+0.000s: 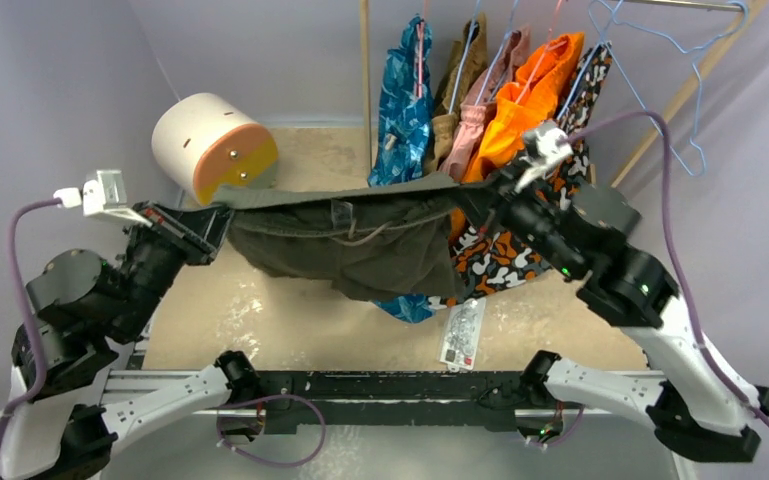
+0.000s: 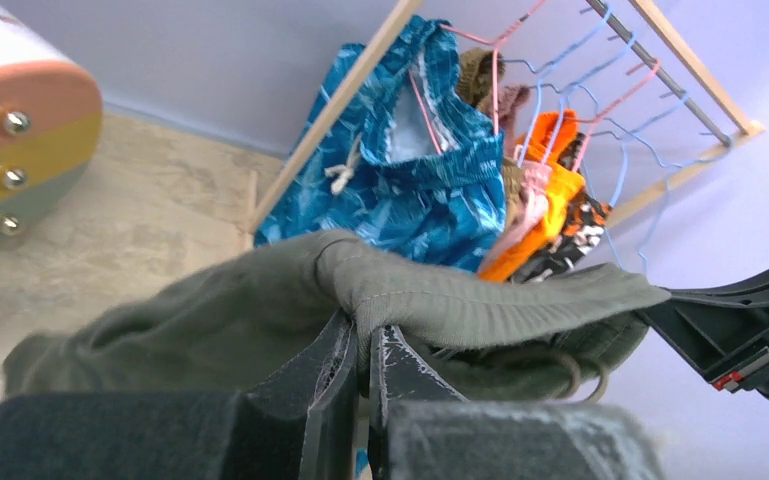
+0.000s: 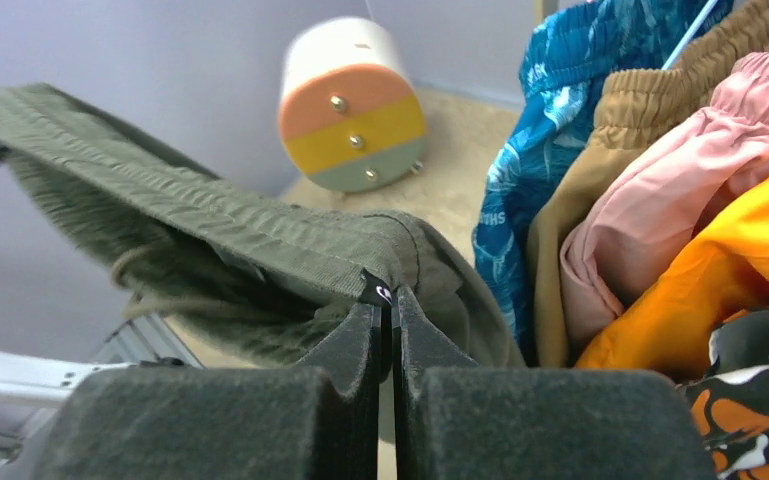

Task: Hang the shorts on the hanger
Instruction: Adjust the shorts at the center of the board.

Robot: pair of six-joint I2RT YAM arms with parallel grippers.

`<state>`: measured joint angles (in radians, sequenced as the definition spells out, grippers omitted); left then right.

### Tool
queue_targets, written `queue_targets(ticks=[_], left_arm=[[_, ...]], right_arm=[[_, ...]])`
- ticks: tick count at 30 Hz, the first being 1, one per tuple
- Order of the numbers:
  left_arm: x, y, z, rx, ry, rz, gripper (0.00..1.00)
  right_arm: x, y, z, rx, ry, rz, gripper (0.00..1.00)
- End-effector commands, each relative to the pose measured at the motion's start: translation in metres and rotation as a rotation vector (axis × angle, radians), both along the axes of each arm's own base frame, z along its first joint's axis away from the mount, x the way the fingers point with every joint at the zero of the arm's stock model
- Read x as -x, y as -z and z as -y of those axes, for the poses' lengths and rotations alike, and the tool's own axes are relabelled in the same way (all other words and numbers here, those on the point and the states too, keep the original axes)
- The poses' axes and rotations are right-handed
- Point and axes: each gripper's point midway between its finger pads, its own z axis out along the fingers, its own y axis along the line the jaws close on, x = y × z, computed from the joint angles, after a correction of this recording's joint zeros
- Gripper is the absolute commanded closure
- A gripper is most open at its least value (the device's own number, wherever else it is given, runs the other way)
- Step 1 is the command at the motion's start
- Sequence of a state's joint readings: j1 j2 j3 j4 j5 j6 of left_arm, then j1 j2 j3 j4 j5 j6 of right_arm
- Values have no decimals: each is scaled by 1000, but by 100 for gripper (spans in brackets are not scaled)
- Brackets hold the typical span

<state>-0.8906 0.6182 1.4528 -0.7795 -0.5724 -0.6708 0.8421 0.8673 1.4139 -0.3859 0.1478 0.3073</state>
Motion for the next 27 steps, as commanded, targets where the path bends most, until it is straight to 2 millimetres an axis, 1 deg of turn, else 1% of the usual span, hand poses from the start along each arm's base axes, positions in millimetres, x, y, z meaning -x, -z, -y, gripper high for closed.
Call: queue_targets(ticks=[1,3,4,5,6,7,8,9,11,13,14,15,16,17,18,19,20,22,23,24,25,26,27], left_arm=[[-7,-70,-29,22,-141,122,100],[-3,-108,-18,26,-83,179,100],[-2,-121,-10,23,-41,204,100],[0,-128,-1,20,-1,222,100],[1,-131,7,15,39,233,100],[2,-128,14,14,68,236,100],[5,-122,18,20,93,240,100],[4,-110,22,12,111,230,100],[4,-81,25,-10,125,202,100],[4,-58,21,-25,107,171,100],[4,-50,19,-33,99,161,100],[4,-48,15,-40,89,157,100],[4,-50,13,-44,82,158,100],[4,-56,11,-46,74,166,100],[4,-65,11,-50,72,176,100],[5,-78,12,-54,78,194,100],[3,-88,17,-66,89,205,100],[2,-108,23,-70,110,228,100],[1,-112,28,-73,122,231,100],[0,-114,31,-72,132,233,100],[-1,-111,34,-68,136,230,100],[-3,-103,37,-67,139,220,100],[-5,-93,40,-66,142,206,100]], right_arm=[[-6,-86,30,-108,124,138,100],[8,-132,31,-161,68,223,100],[17,-149,31,-192,32,264,100],[25,-163,31,-224,0,303,100],[29,-165,29,-236,-22,315,100],[29,-160,27,-239,-31,311,100],[28,-151,26,-231,-28,295,100],[21,-135,23,-208,-13,264,100],[7,-98,22,-157,38,195,100],[5,-64,14,-98,16,131,100],[5,-53,12,-86,10,109,100],[4,-44,11,-68,10,93,100],[2,-39,9,-53,10,82,100],[1,-37,8,-37,9,76,100],[0,-42,8,-31,10,81,100],[-1,-54,9,-28,17,101,100],[-4,-73,15,-39,52,140,100],[3,-104,19,-74,36,195,100],[7,-113,19,-93,23,216,100],[10,-117,20,-107,14,228,100],[12,-116,19,-116,5,229,100],[11,-108,16,-111,-1,215,100],[9,-96,14,-100,1,193,100]])
